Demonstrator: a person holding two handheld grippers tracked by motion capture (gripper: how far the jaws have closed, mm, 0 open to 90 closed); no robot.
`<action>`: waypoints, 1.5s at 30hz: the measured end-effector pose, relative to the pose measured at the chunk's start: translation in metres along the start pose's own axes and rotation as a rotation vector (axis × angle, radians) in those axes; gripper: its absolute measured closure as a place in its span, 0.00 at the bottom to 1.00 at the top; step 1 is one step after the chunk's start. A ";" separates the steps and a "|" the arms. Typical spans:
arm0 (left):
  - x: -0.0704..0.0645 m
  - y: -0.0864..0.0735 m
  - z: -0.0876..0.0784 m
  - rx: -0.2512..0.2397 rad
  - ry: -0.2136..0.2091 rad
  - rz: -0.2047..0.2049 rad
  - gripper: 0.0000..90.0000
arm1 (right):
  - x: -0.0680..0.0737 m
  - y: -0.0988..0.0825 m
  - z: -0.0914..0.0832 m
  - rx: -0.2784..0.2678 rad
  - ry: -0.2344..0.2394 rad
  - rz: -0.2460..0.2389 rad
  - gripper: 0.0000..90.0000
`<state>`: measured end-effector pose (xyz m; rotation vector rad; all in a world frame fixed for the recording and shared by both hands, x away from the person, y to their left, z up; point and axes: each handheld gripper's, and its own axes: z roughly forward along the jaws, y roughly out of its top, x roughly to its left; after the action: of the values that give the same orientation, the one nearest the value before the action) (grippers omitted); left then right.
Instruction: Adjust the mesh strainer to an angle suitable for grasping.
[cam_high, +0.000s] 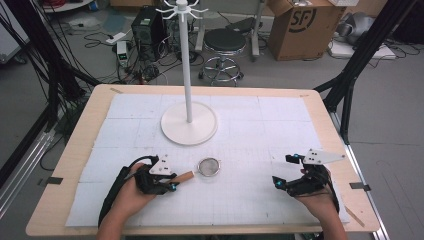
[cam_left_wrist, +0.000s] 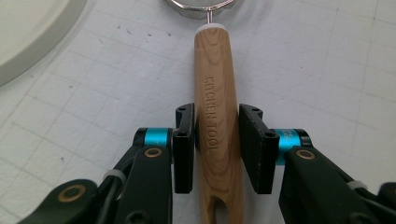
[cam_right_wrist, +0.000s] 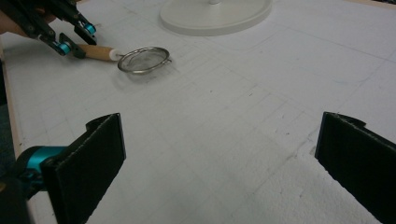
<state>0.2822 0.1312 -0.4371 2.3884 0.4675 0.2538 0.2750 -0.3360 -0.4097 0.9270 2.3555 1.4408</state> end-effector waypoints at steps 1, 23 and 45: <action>0.000 0.001 0.000 0.004 0.001 0.006 0.75 | 0.000 0.000 0.000 -0.002 0.001 0.001 0.01; -0.026 0.054 0.043 0.010 -0.068 0.113 0.75 | -0.002 0.000 -0.007 -0.036 0.006 0.015 0.01; -0.046 0.099 0.081 0.023 -0.144 0.182 0.73 | -0.002 -0.001 -0.007 -0.030 0.008 0.015 0.01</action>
<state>0.2902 -0.0046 -0.4356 2.4534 0.1879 0.1565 0.2732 -0.3427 -0.4072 0.9348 2.3305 1.4841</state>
